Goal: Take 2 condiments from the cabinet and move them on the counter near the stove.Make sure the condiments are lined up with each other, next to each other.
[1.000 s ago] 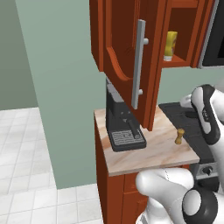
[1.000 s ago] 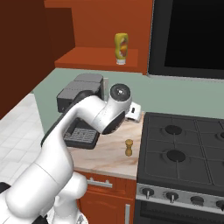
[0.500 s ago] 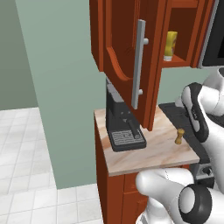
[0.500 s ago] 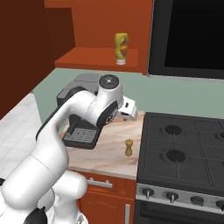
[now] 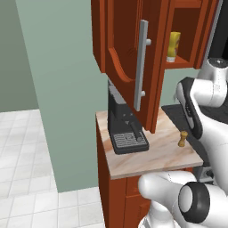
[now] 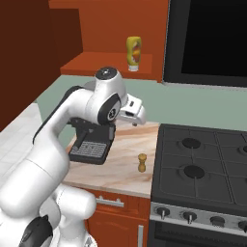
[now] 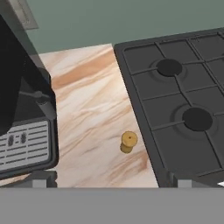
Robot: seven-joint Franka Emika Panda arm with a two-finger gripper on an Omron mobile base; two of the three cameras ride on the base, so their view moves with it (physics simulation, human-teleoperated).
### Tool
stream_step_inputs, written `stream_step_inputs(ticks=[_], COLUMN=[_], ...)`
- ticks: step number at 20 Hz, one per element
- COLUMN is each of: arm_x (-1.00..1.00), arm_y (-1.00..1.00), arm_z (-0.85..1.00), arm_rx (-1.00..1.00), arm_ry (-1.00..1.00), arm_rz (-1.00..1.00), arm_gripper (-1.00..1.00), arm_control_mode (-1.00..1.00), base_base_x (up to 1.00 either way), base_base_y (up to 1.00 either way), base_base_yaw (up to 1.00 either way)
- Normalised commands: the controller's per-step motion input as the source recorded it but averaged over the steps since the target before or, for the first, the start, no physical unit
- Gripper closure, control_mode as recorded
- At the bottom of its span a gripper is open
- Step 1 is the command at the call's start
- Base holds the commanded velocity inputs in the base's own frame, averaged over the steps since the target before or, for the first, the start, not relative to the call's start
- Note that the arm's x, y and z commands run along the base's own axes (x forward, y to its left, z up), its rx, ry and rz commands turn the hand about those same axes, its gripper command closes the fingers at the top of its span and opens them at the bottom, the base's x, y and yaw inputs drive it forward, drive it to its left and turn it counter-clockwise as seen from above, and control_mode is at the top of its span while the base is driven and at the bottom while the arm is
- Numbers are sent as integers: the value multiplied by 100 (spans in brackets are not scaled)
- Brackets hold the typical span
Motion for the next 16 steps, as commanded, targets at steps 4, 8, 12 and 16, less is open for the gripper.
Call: stream_step_inputs(ticks=[4,8,12,16], arm_x=[2,0,0,0], arm_y=[8,3,7,4], arm_z=[15,24,28,41], arm_rx=[-2,0,0,0], arm_ry=[-8,-14,-17,-6], arm_rz=[-2,0,0,-1], arm_gripper=[-100,-100,-100,-100], arm_control_mode=[-100,-100,-100,-100], base_base_x=[0,0,0,0], base_base_y=[0,0,0,0], base_base_yaw=[0,0,0,0])
